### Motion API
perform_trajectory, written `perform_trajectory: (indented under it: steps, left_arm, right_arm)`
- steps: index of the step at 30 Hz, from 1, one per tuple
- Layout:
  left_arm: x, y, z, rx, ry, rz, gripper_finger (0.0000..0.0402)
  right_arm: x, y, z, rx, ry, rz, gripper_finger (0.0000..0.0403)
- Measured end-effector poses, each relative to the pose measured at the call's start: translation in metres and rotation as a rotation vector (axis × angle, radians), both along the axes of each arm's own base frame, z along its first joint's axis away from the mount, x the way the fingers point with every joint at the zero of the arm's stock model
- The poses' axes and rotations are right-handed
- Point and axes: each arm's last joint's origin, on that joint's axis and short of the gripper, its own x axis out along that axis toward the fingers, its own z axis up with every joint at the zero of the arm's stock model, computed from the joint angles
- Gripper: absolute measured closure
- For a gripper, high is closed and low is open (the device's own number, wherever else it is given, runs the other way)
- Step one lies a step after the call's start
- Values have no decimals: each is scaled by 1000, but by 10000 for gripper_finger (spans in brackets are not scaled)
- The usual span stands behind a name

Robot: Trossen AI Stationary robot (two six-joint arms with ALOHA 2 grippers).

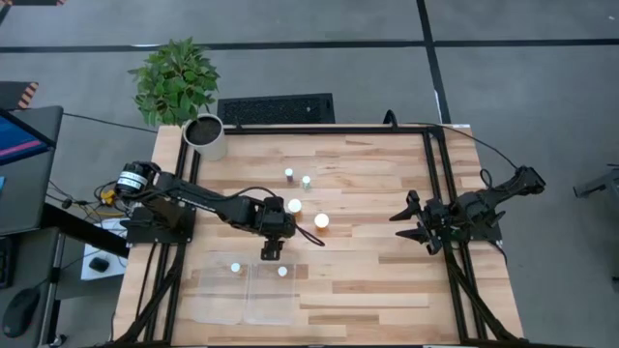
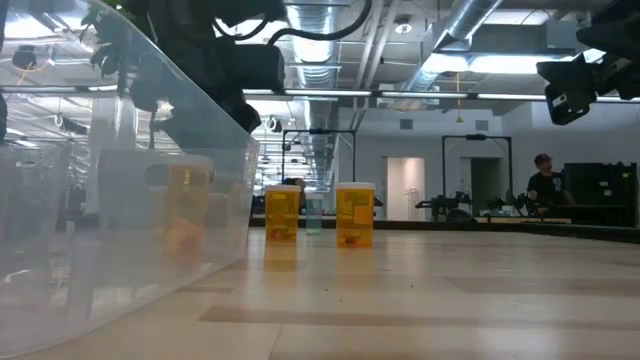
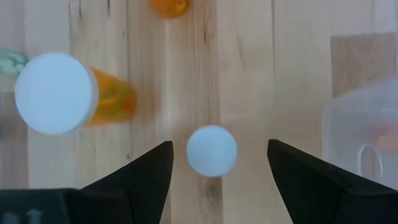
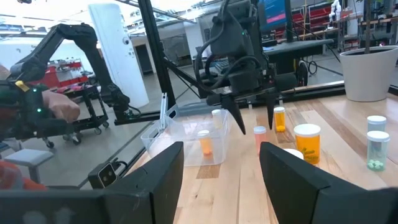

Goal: Pick and place medicine bottles into bin by pill shape (circle, oval)
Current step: Put the small pink tablet bottle into the left transparent bin

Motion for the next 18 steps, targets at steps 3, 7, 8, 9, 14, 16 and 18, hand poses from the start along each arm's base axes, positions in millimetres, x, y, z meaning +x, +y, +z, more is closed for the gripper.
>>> perform_trajectory:
  steps: [3, 7, 8, 9, 14, 16, 18]
  left_arm:
    - [1, 0, 0, -5, -4, -12, 149]
    - [2, 1, -4, 1, 12, -18, 175]
    - [2, 1, -4, 1, 10, -18, 183]
    - [3, 1, -3, 0, 1, -18, 192]
    - [4, 6, -3, 0, 0, -4, 235]
    - [4, 5, -3, -9, 0, -7, 252]
    - [4, 5, -3, -17, -2, -14, 269]
  right_arm:
    - [0, 0, 0, 0, 0, 0, 177]
    - [0, 0, 0, 0, 0, 0, 177]
    - [0, 0, 0, 0, 0, 0, 177]
    - [0, 0, 0, 0, 1, 0, 177]
    - [0, 0, 0, -1, 1, 0, 177]
    - [0, 0, 0, 0, 1, 0, 177]
    - [0, 0, 0, 0, 1, 0, 177]
